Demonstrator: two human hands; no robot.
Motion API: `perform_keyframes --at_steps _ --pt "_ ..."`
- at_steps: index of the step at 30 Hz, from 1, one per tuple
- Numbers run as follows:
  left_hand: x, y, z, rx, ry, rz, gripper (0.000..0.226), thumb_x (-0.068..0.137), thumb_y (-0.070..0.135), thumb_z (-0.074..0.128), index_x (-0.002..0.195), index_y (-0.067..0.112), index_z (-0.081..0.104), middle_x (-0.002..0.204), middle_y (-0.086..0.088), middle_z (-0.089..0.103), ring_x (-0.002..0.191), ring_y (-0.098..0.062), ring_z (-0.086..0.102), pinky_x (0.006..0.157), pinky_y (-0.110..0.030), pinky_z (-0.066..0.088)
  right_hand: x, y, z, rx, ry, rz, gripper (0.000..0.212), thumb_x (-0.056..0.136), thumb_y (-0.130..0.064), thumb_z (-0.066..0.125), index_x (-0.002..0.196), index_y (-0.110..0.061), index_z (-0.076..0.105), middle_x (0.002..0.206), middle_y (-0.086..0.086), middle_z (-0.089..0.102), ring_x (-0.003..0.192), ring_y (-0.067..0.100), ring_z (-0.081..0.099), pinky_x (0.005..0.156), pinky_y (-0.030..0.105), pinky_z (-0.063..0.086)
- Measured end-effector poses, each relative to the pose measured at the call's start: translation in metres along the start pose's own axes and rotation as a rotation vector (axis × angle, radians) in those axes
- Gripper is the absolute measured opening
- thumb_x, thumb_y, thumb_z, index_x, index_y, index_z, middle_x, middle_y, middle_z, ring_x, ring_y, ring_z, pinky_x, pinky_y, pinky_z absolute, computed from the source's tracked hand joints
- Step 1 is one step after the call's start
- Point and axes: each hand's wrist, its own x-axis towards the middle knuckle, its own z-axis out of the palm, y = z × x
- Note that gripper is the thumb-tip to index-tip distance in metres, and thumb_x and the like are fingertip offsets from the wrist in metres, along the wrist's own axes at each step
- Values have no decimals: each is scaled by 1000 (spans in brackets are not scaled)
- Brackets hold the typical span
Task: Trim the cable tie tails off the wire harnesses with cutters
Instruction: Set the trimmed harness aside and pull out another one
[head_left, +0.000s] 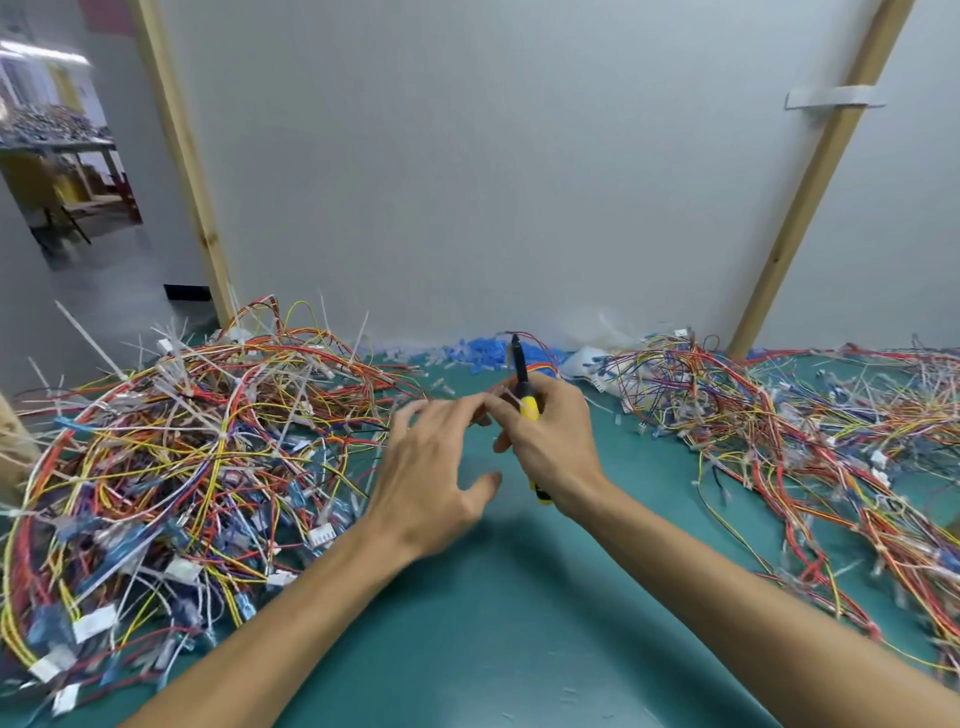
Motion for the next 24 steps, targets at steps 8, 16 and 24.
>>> perform_keyframes --at_steps 8,16,24 --pt "-8 -35 -21 348 8 -45 70 76 45 65 139 14 58 132 -4 66 124 -26 59 113 -41 38 43 21 -28 101 264 116 17 97 -7 62 87 -18 53 59 1 61 45 19 63 54 36 51" --pt "-6 -50 -26 400 126 -126 81 85 66 63 141 9 52 134 -8 60 125 -30 53 115 -45 36 92 15 -62 292 532 123 22 90 4 55 83 -17 51 63 4 51 53 23 53 54 35 50" --pt "-7 -55 -27 445 251 -165 38 87 23 74 122 10 65 116 -7 65 109 -32 60 94 -44 46 111 13 -64 350 592 153 21 90 7 53 91 -14 48 61 -2 45 40 12 42 41 26 36"
